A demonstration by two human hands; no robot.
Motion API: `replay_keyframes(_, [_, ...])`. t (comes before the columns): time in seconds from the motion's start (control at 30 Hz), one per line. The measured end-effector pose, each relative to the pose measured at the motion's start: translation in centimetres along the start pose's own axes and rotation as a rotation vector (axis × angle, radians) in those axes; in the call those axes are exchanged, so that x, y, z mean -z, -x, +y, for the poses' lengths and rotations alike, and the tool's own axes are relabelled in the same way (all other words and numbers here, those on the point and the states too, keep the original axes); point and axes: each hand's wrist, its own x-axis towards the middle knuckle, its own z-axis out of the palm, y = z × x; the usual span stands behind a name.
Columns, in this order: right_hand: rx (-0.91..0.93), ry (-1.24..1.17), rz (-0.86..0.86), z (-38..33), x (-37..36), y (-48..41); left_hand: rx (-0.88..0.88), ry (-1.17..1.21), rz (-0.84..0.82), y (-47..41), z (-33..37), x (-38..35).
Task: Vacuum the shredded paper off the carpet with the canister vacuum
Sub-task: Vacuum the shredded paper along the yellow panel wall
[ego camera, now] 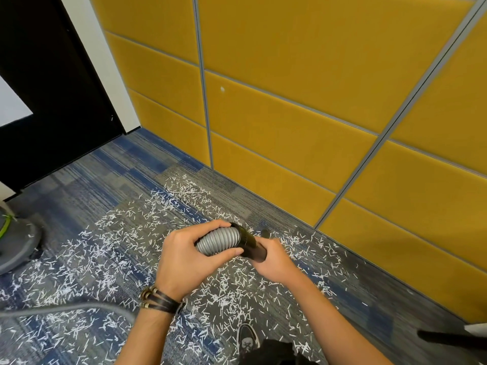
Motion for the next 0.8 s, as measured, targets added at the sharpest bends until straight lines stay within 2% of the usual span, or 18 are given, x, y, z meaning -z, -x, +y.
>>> replay_keyframes(0.2, [-0.025, -0.038, 0.015, 0.0, -0.6, 1.7, 0.019, 0.073, -0.037, 0.3, -0.2, 0.7])
replay_keyframes(0.43, [-0.023, -0.001, 0.053, -0.8, -0.3, 0.8, 0.0, 0.026, 0.026, 0.5, 0.1, 1.0])
replay_keyframes(0.8, [-0.055, -0.028, 0.065, 0.1, -1.2, 3.6, 0.048, 0.106, -0.068, 1.5, -0.6, 0.4])
